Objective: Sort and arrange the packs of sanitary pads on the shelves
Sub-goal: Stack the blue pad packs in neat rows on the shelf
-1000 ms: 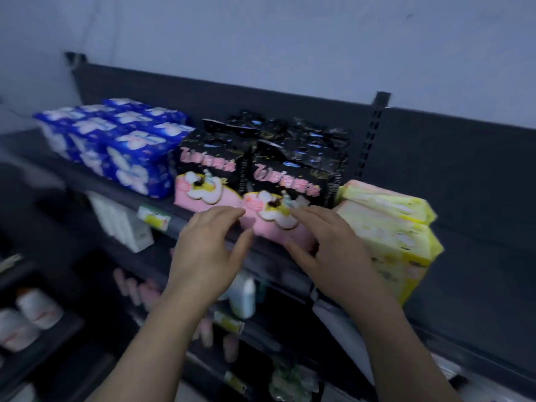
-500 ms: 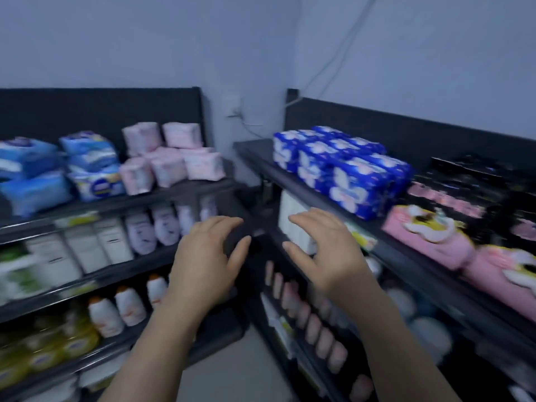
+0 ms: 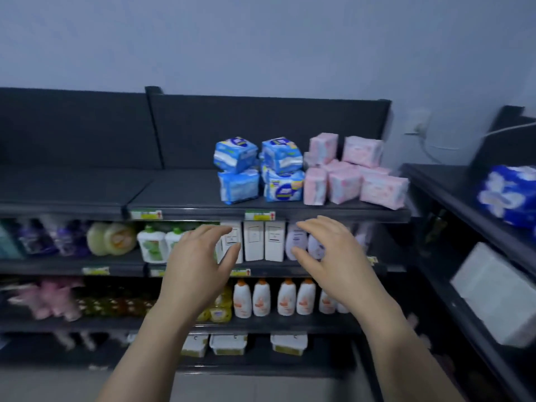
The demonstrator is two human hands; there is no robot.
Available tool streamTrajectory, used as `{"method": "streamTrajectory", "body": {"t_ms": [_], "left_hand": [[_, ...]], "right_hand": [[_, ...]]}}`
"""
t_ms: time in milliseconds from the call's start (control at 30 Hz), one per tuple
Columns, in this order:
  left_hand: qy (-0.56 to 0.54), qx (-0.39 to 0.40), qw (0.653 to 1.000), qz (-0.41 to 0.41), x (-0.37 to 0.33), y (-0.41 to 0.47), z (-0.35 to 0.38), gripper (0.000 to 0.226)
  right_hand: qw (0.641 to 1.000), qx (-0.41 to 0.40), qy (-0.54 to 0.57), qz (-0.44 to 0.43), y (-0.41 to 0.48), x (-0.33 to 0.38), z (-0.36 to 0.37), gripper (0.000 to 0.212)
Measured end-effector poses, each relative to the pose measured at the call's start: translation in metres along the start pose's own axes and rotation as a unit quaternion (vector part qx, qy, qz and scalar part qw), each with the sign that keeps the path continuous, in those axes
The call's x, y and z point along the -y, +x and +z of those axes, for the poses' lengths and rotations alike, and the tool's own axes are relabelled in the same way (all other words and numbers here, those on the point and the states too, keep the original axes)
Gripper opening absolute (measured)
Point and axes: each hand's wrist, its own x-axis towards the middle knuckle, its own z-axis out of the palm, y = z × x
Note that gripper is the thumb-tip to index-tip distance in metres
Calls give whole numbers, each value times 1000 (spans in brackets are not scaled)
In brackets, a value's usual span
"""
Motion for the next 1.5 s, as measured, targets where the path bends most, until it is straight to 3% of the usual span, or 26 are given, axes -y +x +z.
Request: {"method": "streamTrajectory", "body": {"t_ms": [233, 500, 733, 900, 1033, 1200, 1367, 1500], "left_hand": [[-46, -59, 994, -83, 44, 65, 8, 51], [-95, -88, 980, -150, 53, 185, 49, 53], [-201, -4, 930, -309, 74, 277, 99, 88], [-255, 50, 894, -365, 86, 333, 124, 100], [-265, 94, 875, -395, 110, 367, 144, 125], [-351, 76, 875, -326, 132, 379, 155, 84], [-455, 10, 855, -250, 150, 377, 141, 67], [-501, -20, 837, -220, 163, 375, 125, 59]], "right_hand": [[999, 19, 24, -23, 83, -14, 48, 47], [998, 12, 24, -61, 194, -55, 79, 40], [997, 0, 17, -76, 279, -102, 99, 39], [998, -9, -12, -53, 310, -125, 113, 41], [998, -2, -54, -19, 327, -138, 119, 45], [996, -17, -86, 33, 341, -145, 121, 49], [976, 29, -137, 167, 362, -145, 121, 76], [950, 88, -148, 261, 375, -141, 128, 81]]}}
